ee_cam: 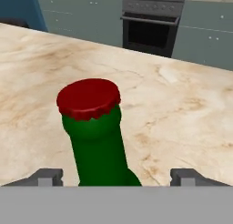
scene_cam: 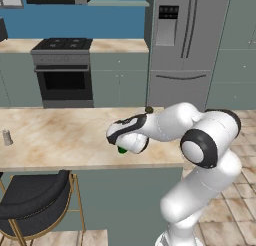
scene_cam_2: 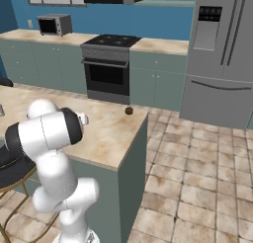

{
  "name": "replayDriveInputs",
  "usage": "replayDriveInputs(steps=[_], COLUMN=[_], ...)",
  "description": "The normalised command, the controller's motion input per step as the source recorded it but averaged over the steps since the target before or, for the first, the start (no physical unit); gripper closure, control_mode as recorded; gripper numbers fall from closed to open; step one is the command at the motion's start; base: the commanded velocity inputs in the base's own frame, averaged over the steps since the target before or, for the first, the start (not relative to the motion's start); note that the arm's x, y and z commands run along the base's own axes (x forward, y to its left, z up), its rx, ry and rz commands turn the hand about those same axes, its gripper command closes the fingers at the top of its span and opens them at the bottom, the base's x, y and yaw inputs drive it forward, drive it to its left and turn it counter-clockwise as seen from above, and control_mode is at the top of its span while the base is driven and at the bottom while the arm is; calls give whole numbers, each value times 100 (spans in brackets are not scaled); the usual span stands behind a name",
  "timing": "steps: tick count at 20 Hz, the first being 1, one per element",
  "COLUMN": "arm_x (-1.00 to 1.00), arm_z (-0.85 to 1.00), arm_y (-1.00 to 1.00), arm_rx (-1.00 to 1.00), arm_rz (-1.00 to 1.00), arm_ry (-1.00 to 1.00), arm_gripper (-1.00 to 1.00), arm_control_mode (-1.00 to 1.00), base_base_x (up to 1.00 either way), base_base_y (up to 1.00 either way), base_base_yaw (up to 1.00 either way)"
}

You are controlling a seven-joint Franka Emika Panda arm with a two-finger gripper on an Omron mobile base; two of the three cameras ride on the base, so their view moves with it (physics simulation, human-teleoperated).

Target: Open the cabinet directly in front. Then move the beer and the cup to the dining counter with the candle on it.

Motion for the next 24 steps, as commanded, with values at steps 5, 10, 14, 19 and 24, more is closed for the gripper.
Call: replayDriveInputs(steps=[5, 10, 14, 19, 24], arm_x=[0, 0, 0, 0, 0], arm_z=[70, 95, 100, 100, 100], arm_y=[0, 0, 0, 0, 0], arm_rx=[2, 1, 2, 2, 1], arm_rz=[-2, -5, -10, -13, -15], arm_ry=[-6, -5, -9, -11, -5], arm_gripper=[-100, -100, -100, -100, -100], arm_control_mode=[-100, -100, -100, -100, -100], base_base_x=[0, 0, 0, 0, 0], base_base_y=[0, 0, 0, 0, 0], base_base_yaw=[0, 0, 0, 0, 0])
